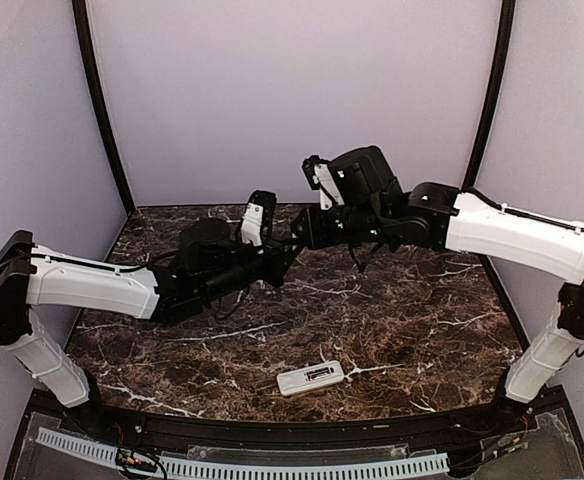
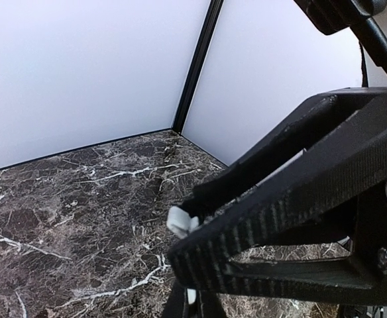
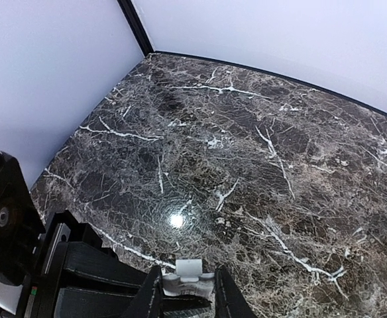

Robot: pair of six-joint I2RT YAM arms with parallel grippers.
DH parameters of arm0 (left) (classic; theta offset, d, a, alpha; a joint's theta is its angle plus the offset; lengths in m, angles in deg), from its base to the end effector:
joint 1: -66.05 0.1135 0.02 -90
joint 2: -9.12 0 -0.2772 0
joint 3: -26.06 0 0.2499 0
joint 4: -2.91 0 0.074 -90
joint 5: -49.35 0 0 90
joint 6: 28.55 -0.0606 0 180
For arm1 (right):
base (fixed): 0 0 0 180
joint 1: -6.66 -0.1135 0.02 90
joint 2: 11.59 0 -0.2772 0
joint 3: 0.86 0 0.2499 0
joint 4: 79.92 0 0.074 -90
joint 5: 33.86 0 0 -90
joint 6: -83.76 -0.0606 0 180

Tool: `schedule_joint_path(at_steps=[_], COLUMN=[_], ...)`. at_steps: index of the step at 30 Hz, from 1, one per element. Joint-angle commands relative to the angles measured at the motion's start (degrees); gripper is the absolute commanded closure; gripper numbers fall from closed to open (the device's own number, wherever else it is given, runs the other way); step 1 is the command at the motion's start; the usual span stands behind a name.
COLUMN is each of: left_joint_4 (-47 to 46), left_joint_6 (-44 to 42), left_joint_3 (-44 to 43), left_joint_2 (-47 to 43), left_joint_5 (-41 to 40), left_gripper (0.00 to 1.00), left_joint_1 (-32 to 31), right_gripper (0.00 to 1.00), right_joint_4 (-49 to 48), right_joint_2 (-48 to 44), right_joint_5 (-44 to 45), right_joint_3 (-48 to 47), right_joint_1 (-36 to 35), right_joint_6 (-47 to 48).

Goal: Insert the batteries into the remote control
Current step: Pass from the right arm to the left, then pass from the left arm to the right

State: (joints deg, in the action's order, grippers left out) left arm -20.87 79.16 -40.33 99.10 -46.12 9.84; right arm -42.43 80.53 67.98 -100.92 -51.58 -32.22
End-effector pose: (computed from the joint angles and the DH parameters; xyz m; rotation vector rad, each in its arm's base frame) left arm 0.2179 -0.3153 0.2911 0.4677 1.5785 -0.9292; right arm 0.2178 0.3282 0.3593 -0.4710 2.0948 0.6724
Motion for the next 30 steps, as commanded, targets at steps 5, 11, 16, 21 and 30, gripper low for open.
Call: schedule_joint_path(at_steps=[5,11,16,21,30], left_joint_4=[8.2,22.6,31.3,34.9,35.7], left_joint_6=[-9.5,-16.8,-21.7,-23.2,-23.7], left_joint_3=[1.5,0.1,-2.7,-4.5,-5.8], left_joint_2=[-9.3,-16.7,-19.4,-19.5,-18.5], left_joint_5=[10.2,27.7,30.8,32.8,33.2], left_gripper=[1.0,1.0,1.0,1.0,1.0], left_joint_1=[-0.5,-0.8,-1.8,-2.0,-2.3], right_gripper=[0.17,0.11,0.25,0.45,0.62], right_joint_4=[7.3,16.6,17.8,18.2,19.0], right_joint_2=[-9.1,-13.0,-12.1,-9.6,-6.6], right_joint_5=[-23.1,-36.6,-40.7,-43.7,-47.3], right_joint_3=[-1.7,-1.6,-2.9,-5.5,-6.2], right_joint_1=[1.9,2.1,1.9,1.9,0.5], right_joint_6=[26.2,36.9,38.6,38.7,38.3])
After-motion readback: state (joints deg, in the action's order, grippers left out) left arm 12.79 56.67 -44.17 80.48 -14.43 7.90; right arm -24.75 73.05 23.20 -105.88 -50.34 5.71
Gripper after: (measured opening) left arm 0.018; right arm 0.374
